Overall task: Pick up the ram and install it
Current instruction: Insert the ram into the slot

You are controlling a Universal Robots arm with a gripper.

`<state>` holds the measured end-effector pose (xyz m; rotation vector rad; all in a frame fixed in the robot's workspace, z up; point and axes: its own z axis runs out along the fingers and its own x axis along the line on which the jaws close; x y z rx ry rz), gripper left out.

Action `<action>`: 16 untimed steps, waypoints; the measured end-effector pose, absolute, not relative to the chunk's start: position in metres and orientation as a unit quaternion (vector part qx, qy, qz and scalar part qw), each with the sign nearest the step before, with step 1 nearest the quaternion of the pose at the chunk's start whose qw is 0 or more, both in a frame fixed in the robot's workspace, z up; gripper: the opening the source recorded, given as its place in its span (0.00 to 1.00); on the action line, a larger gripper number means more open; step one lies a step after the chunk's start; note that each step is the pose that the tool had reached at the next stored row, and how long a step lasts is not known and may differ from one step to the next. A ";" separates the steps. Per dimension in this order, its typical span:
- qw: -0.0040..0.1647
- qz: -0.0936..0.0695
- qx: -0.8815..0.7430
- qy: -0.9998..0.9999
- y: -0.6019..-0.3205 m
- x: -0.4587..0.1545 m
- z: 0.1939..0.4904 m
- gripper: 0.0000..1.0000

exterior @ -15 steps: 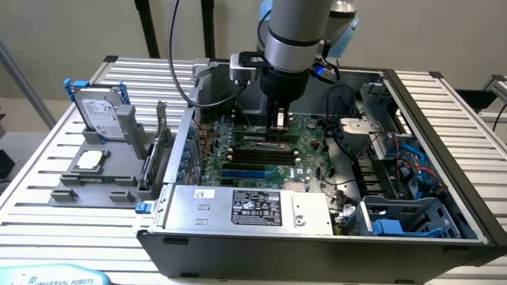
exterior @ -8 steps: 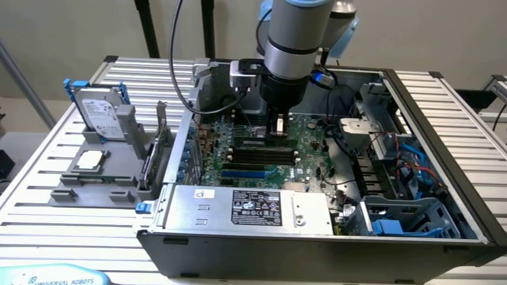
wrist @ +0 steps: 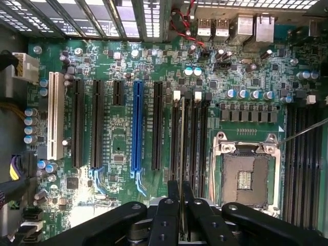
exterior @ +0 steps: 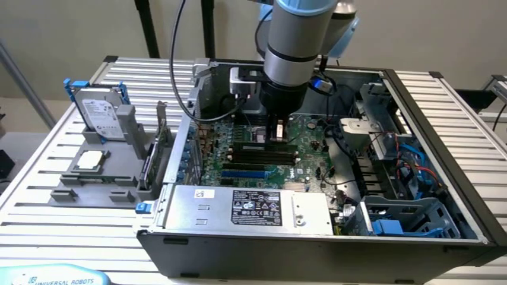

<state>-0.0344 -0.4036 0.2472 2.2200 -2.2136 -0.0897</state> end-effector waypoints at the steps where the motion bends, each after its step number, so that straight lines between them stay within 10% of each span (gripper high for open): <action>1: 0.003 -0.028 0.708 -0.706 -0.404 -0.034 0.246 0.13; 16: -0.002 -0.021 0.708 -0.706 -0.405 -0.035 0.233 0.13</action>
